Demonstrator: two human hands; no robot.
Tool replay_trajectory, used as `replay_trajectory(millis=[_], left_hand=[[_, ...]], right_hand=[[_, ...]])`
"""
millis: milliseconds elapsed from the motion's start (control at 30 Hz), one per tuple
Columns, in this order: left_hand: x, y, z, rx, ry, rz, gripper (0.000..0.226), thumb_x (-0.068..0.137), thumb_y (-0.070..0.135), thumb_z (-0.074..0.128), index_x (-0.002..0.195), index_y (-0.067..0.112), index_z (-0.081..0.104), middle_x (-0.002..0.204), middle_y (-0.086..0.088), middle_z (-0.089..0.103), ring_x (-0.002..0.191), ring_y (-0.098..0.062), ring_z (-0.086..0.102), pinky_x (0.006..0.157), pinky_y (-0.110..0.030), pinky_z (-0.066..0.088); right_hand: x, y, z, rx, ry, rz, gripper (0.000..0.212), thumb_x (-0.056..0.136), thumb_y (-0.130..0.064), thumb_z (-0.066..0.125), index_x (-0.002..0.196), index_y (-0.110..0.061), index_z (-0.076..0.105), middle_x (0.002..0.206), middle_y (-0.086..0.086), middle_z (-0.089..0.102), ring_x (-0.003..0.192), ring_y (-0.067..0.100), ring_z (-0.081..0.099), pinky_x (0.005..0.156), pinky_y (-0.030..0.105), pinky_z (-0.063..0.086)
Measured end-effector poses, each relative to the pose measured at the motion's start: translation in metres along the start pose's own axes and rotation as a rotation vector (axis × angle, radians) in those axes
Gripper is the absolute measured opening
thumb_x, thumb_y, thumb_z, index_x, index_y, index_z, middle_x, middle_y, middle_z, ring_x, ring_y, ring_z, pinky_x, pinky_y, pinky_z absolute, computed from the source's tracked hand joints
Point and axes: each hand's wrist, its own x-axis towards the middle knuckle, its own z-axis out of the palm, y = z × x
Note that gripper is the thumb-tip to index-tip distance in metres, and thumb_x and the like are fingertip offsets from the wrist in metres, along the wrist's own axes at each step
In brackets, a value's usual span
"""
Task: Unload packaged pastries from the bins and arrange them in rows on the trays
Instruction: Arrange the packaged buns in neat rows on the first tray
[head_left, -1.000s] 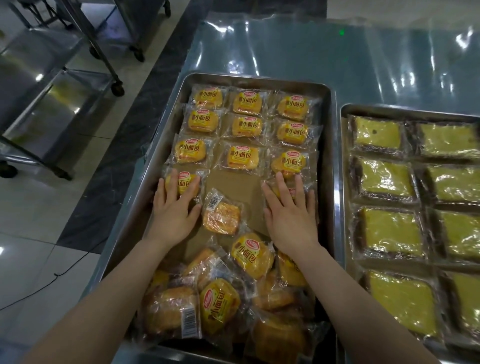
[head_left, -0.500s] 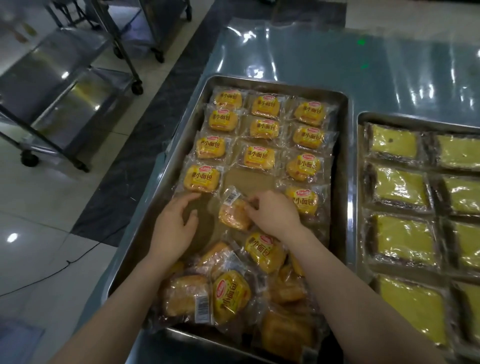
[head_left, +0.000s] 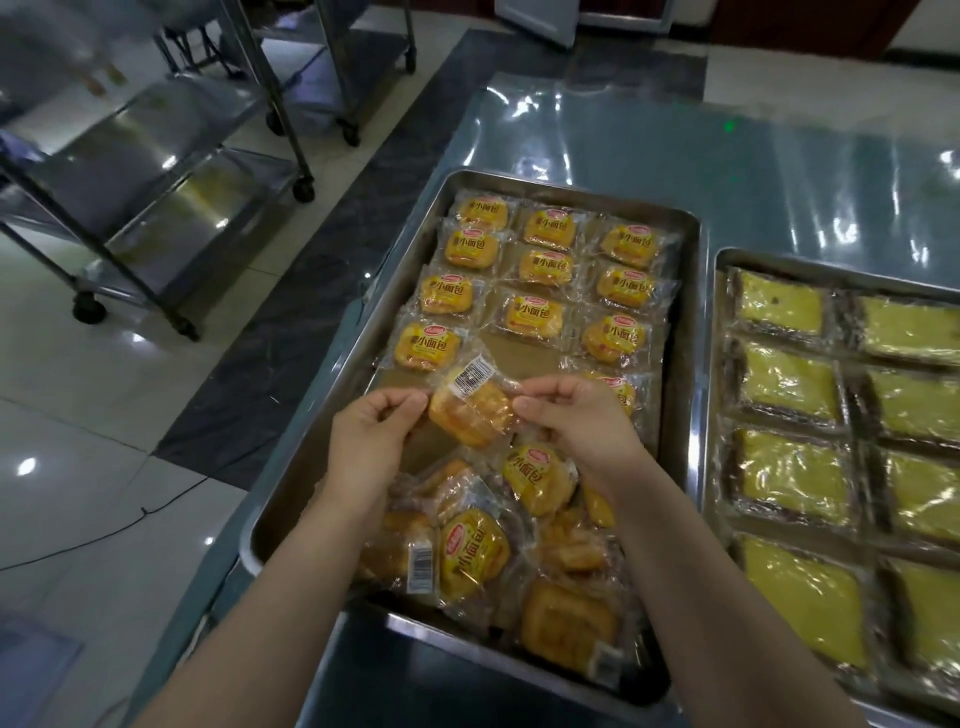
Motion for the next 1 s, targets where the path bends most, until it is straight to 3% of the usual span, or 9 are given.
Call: replay_trajectory(millis=[133, 267, 367, 467, 600, 733, 867, 933, 1000], left_hand=[[-0.013, 0.005, 0.007, -0.046, -0.028, 0.006, 0.016, 0.09, 0.021, 0.058, 0.085, 0.027, 0.071, 0.084, 0.006, 0.072, 0.078, -0.007, 0.067, 0.067, -0.023, 0.049], [-0.019, 0.007, 0.005, -0.018, -0.104, 0.015, 0.012, 0.089, 0.018, 0.059, 0.091, 0.022, 0.07, 0.084, 0.003, 0.072, 0.08, -0.012, 0.067, 0.066, -0.022, 0.051], [-0.023, 0.012, 0.003, -0.218, -0.154, -0.135, 0.018, 0.089, 0.025, 0.059, 0.105, 0.02, 0.064, 0.094, -0.005, 0.072, 0.087, -0.02, 0.069, 0.073, -0.03, 0.055], [-0.03, 0.016, 0.005, -0.394, -0.258, -0.297, 0.044, 0.079, 0.039, 0.061, 0.117, 0.017, 0.053, 0.1, -0.009, 0.072, 0.091, -0.024, 0.069, 0.072, -0.031, 0.057], [-0.032, 0.015, 0.008, -0.371, -0.166, -0.286, 0.059, 0.073, 0.008, 0.071, 0.126, 0.018, 0.048, 0.111, -0.009, 0.067, 0.092, -0.023, 0.069, 0.078, -0.036, 0.056], [-0.028, 0.019, 0.01, -0.454, -0.147, -0.298, 0.038, 0.081, 0.002, 0.064, 0.117, 0.012, 0.057, 0.101, -0.008, 0.071, 0.085, -0.018, 0.069, 0.065, -0.028, 0.054], [-0.012, 0.02, 0.013, -0.496, -0.193, -0.335, 0.033, 0.078, 0.002, 0.063, 0.11, 0.011, 0.061, 0.096, -0.008, 0.072, 0.084, -0.02, 0.07, 0.072, -0.033, 0.055], [-0.001, 0.022, 0.015, -0.546, -0.163, -0.33, 0.03, 0.081, -0.002, 0.06, 0.11, 0.008, 0.06, 0.101, -0.012, 0.071, 0.092, -0.025, 0.068, 0.082, -0.037, 0.054], [0.006, 0.025, 0.02, -0.591, -0.142, -0.294, 0.025, 0.083, -0.005, 0.058, 0.106, 0.004, 0.059, 0.1, -0.014, 0.069, 0.086, -0.022, 0.066, 0.075, -0.028, 0.056]], right_hand=[[-0.015, 0.001, -0.002, 0.014, 0.018, -0.016, 0.011, 0.08, -0.004, 0.072, 0.088, -0.012, 0.071, 0.071, 0.001, 0.07, 0.056, 0.006, 0.06, 0.048, 0.018, 0.045], [-0.029, -0.002, -0.003, -0.027, 0.115, -0.136, 0.029, 0.079, 0.003, 0.071, 0.07, -0.024, 0.074, 0.071, -0.004, 0.071, 0.067, 0.011, 0.065, 0.059, 0.019, 0.052], [-0.038, -0.002, -0.003, -0.139, 0.199, -0.263, 0.041, 0.078, 0.004, 0.071, 0.065, -0.035, 0.073, 0.075, -0.009, 0.071, 0.072, 0.007, 0.067, 0.066, 0.018, 0.054], [-0.044, 0.0, -0.002, -0.258, 0.242, -0.379, 0.037, 0.075, 0.0, 0.076, 0.062, -0.034, 0.071, 0.093, -0.008, 0.065, 0.09, 0.009, 0.064, 0.076, 0.017, 0.051], [-0.048, 0.002, 0.002, -0.343, 0.17, -0.359, 0.038, 0.071, -0.002, 0.079, 0.058, -0.036, 0.07, 0.123, -0.016, 0.051, 0.12, 0.005, 0.049, 0.095, 0.033, 0.049], [-0.05, 0.003, 0.004, -0.386, 0.095, -0.306, 0.035, 0.074, -0.005, 0.078, 0.065, -0.038, 0.072, 0.133, -0.007, 0.054, 0.125, -0.001, 0.045, 0.1, 0.036, 0.047], [-0.043, 0.004, 0.002, 0.036, 0.043, -0.209, 0.039, 0.079, 0.004, 0.065, 0.09, -0.033, 0.071, 0.132, 0.0, 0.057, 0.11, 0.01, 0.061, 0.087, 0.038, 0.054], [-0.036, 0.003, 0.004, 0.352, 0.058, -0.107, 0.046, 0.078, 0.002, 0.065, 0.115, -0.025, 0.059, 0.121, 0.008, 0.064, 0.099, 0.023, 0.067, 0.08, 0.04, 0.055], [-0.028, 0.001, 0.01, 0.538, 0.08, -0.002, 0.057, 0.078, -0.008, 0.069, 0.129, -0.015, 0.046, 0.111, 0.011, 0.069, 0.097, 0.026, 0.069, 0.081, 0.038, 0.055]])
